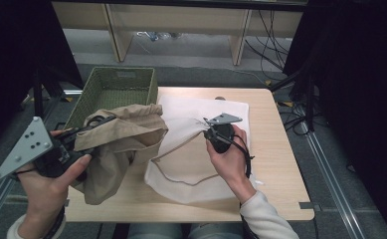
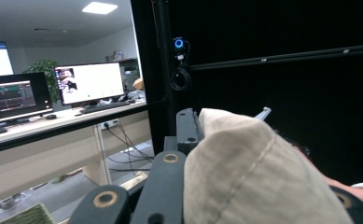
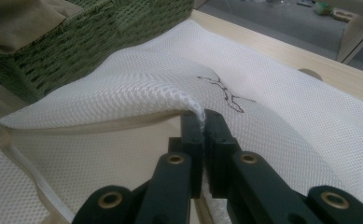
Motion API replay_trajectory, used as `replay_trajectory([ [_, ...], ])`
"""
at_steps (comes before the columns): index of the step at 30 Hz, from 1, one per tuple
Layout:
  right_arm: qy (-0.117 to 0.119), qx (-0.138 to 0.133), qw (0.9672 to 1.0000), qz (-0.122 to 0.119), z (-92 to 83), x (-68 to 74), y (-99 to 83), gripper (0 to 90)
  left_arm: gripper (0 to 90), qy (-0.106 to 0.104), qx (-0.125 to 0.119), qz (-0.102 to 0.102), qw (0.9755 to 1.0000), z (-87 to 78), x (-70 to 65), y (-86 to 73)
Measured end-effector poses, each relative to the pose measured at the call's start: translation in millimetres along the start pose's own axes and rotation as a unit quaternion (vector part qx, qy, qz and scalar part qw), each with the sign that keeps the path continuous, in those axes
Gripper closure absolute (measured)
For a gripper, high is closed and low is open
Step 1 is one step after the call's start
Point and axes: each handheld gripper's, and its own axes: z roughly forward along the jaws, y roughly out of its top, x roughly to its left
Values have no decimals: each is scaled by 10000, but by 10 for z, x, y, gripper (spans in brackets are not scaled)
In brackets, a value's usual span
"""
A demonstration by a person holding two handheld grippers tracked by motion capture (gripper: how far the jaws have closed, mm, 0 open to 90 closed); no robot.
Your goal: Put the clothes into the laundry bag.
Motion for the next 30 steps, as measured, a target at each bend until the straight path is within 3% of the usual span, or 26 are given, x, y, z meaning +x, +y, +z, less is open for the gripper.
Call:
replay_trajectory([
  [3,-7,23,10000,92,-4,9,-8,884,863,-101,-28,-40,9999,12,-55,-14],
  [4,-26,-69,9999,-110,13,-15,-9,884,863,-127,-44,-70,9999,18,-76,-17],
  [5,-49,-23,9999,-101,8,-15,-7,884,863,-158,-48,-69,9998,17,-93,-19],
  [6,-16,-29,10000,55,8,-4,-12,884,863,-176,-38,-59,9998,16,-108,-20],
  [7,-44,-5,10000,-42,-3,-21,-6,884,863,-190,-49,-61,9998,15,-120,-21],
  [10,6,50,9999,139,-11,-9,-7,884,863,-191,-64,-85,9998,14,-122,-30],
  [16,-94,-53,9999,109,-7,-14,-10,884,863,-239,-96,-99,9996,25,-160,-29],
  [21,-31,67,9997,220,-27,-10,-5,884,863,-311,-213,-39,9993,-11,-150,68],
  [25,-24,-2,9999,126,-17,-34,-5,884,863,-400,-295,-16,9988,-59,-180,165],
  [30,-9,57,9999,136,-27,-48,-3,884,863,-508,-213,-53,9985,-130,-261,274],
])
